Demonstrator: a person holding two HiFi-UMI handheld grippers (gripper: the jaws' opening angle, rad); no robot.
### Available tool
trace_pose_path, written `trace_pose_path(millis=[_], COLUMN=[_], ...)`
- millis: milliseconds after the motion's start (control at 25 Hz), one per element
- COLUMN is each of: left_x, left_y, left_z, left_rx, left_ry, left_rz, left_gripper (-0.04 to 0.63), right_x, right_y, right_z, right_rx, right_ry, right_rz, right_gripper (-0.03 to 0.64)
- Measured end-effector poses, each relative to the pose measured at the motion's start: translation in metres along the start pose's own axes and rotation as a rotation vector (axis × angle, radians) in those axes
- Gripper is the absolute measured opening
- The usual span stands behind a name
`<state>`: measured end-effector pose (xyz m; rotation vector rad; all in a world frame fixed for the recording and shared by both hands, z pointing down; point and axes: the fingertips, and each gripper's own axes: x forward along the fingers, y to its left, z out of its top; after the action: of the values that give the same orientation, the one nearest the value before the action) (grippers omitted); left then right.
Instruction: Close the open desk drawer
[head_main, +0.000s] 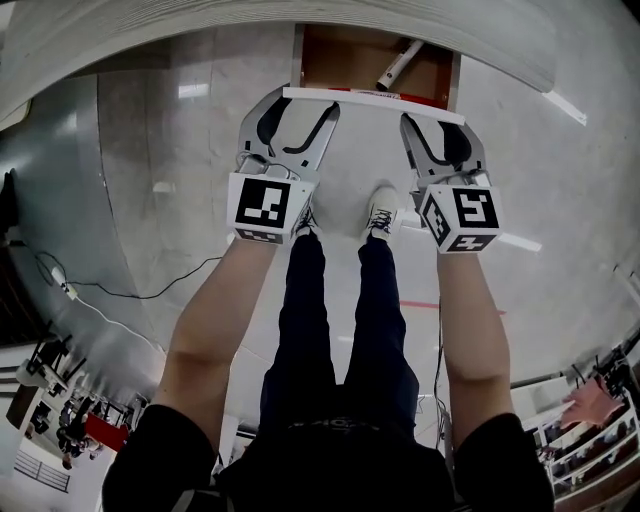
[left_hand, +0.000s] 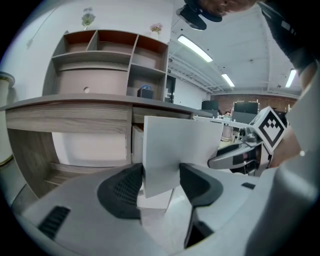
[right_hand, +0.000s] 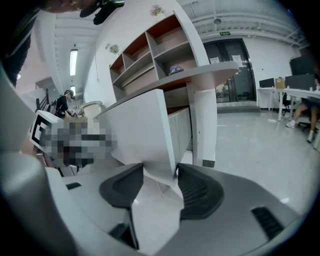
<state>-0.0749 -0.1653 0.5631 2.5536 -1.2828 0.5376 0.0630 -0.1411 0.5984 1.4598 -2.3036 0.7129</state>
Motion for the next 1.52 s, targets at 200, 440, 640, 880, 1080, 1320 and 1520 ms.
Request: trace_pose_path(millis=[200,440,640,880,1080,1320,1520], left_x=[0.018,0.033,0.046,0.06,0.067,0.074,0.075], left_y=[0.002,0.015,0.023,0.034,0.037,0.04,0.04], left_z=[0.016,0.023,0.036,0.043,0.051,0.059,0.061], left_rx=[-0.009,-0.011,-0.004,-0.049,-0.08,-0.091,-0.097], left_ry=[-0.01,-0.009,-0.017,0.004,-0.005,-0.017,-0.022], left_rz=[0.012,0.035,0.05,0.101,0.13,0.147,0.175], left_gripper=[0.249,0.247,0.247,0.244,0.244,0.244,0.245], right_x=[0.007,0.02,0.029,0.042,0.047,0.055,0.055], right_y=[-0.016,-0.024,-0.033,-0.041,-0.047,-0.055,-0.057], right_z=[0.017,0.03,0.043,0.052,0.061,0.065,0.066], right_rx=[0.007,0.017,0.032,0.083,0.093,0.14,0.157], right_ry=[-0.026,-0.038,-0.047,-0.041,-0.04,-0.013,0.02], right_rz=[-0.037,-0.054,-0.066,-0.124,-0.165,-0.241,-0.278], right_gripper=[0.232,0.23,0.229,0.23,0.23,0.229,0.229])
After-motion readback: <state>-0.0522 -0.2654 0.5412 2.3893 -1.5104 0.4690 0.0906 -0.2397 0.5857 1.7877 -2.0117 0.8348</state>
